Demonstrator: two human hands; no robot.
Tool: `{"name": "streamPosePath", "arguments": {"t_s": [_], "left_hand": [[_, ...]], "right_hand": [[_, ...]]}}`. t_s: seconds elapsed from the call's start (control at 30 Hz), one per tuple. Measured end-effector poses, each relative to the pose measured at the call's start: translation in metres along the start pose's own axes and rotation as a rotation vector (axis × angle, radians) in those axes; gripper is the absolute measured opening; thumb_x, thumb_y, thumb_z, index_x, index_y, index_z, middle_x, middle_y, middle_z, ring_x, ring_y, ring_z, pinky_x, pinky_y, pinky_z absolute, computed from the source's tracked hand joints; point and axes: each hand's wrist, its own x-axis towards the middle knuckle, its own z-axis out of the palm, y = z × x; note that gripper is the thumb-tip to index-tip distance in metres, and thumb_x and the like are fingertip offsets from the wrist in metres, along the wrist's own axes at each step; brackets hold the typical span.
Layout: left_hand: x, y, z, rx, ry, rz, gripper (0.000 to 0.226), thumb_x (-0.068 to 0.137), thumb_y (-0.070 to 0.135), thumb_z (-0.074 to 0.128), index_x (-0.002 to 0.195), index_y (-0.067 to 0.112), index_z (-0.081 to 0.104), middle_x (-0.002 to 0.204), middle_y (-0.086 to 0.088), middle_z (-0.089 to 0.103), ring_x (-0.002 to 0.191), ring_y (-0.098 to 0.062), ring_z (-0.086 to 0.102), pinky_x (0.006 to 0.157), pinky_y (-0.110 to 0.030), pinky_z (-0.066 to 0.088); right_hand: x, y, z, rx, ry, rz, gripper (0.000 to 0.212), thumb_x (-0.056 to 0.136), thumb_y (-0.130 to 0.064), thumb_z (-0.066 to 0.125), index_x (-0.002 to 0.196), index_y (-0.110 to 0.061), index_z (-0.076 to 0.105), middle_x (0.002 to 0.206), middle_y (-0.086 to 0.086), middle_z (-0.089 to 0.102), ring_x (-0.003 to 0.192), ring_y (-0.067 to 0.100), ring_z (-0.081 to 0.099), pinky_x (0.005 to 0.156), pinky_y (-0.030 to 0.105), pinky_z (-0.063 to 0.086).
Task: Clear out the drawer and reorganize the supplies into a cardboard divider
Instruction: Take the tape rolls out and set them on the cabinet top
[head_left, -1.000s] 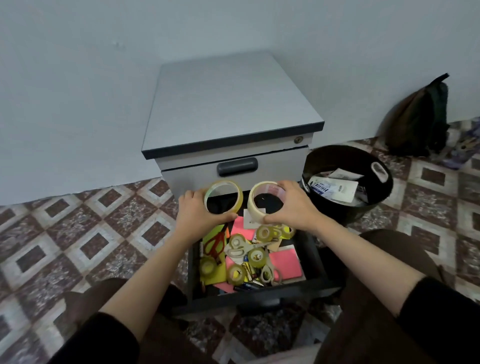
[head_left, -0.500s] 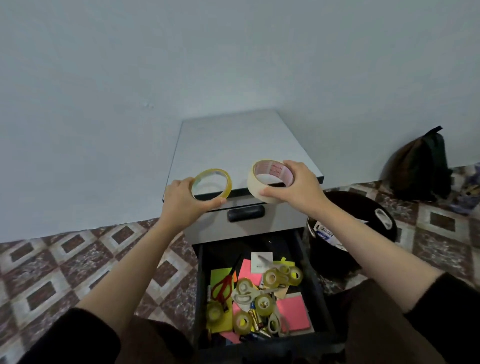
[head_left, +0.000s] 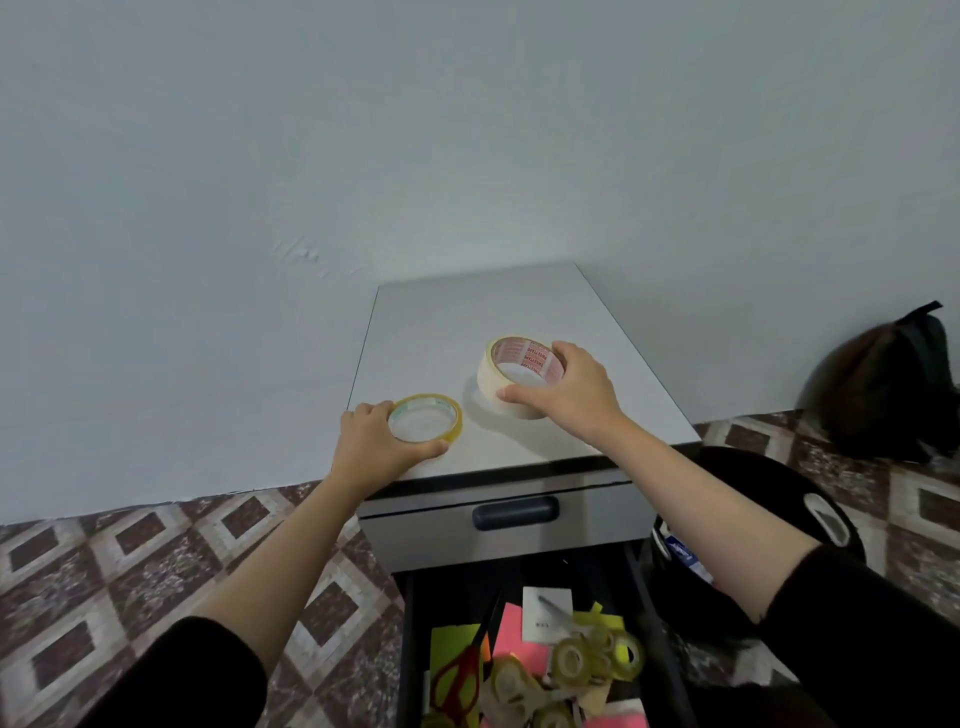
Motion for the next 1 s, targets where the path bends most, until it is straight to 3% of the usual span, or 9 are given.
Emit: {"name": "streamPosePath", "arguments": {"t_s": [0.13,0.3,0.53,0.67,0.83,1.0], "left_hand": [[0.030,-0.005,0.011,-0.019,-0.025,-0.007,0.078,0.057,0.066,0.070,0.113,0.013,0.057,0.104,-0.003,0.049,0.108,-0.023,0.041,0.087,-0.030,0.037],[0.062,-0.003,0.019,-0.065,0.003,0.001,0.093,0.068,0.053,0.074,0.141,0.015,0.031,0.135,-0.005,0.043,0.127,-0.023,0.032,0.103,-0.036,0.032],[0.089,-0.004,0.029,-0.110,0.042,0.013,0.100,0.068,0.053,0.074,0.145,0.017,0.020,0.137,-0.004,0.044,0.129,-0.023,0.033,0.106,-0.038,0.030],[0.089,-0.008,0.033,-0.158,0.062,0.010,0.109,0.066,0.052,0.076,0.147,0.011,0.015,0.145,-0.009,0.033,0.135,-0.025,0.026,0.112,-0.038,0.024],[0.072,-0.025,0.027,0.128,0.012,0.045,0.092,0.081,0.064,0.051,0.146,0.008,0.021,0.154,-0.010,0.019,0.142,-0.024,0.015,0.116,-0.035,0.011],[0.057,-0.037,0.024,0.238,-0.114,0.061,0.083,0.090,0.063,0.030,0.150,0.010,0.005,0.158,-0.003,0.001,0.145,-0.017,-0.001,0.117,-0.035,-0.003]], "right_hand": [[0.029,-0.001,0.010,0.001,-0.010,-0.018,0.084,0.059,-0.050,0.082,0.126,-0.013,0.049,0.121,0.000,0.056,0.109,0.019,0.053,0.092,0.032,0.044],[0.056,-0.002,0.020,0.057,-0.015,-0.049,0.094,0.061,-0.043,0.084,0.137,-0.018,0.036,0.130,0.001,0.051,0.117,0.019,0.050,0.100,0.035,0.041],[0.080,-0.001,0.037,0.133,-0.039,-0.052,0.091,0.059,-0.039,0.086,0.134,-0.022,0.036,0.123,-0.001,0.053,0.113,0.018,0.052,0.099,0.037,0.044],[0.085,-0.003,0.050,0.130,-0.076,-0.064,0.091,0.060,-0.038,0.085,0.134,-0.021,0.035,0.125,0.000,0.052,0.115,0.018,0.050,0.099,0.036,0.043],[0.091,-0.014,0.068,0.102,-0.111,-0.087,0.090,0.060,-0.037,0.086,0.133,-0.019,0.036,0.123,0.001,0.053,0.114,0.019,0.051,0.098,0.036,0.043],[0.099,-0.029,0.088,0.010,-0.118,-0.117,0.082,0.061,-0.037,0.085,0.124,-0.017,0.038,0.110,-0.003,0.049,0.107,0.019,0.052,0.090,0.032,0.044]]}}
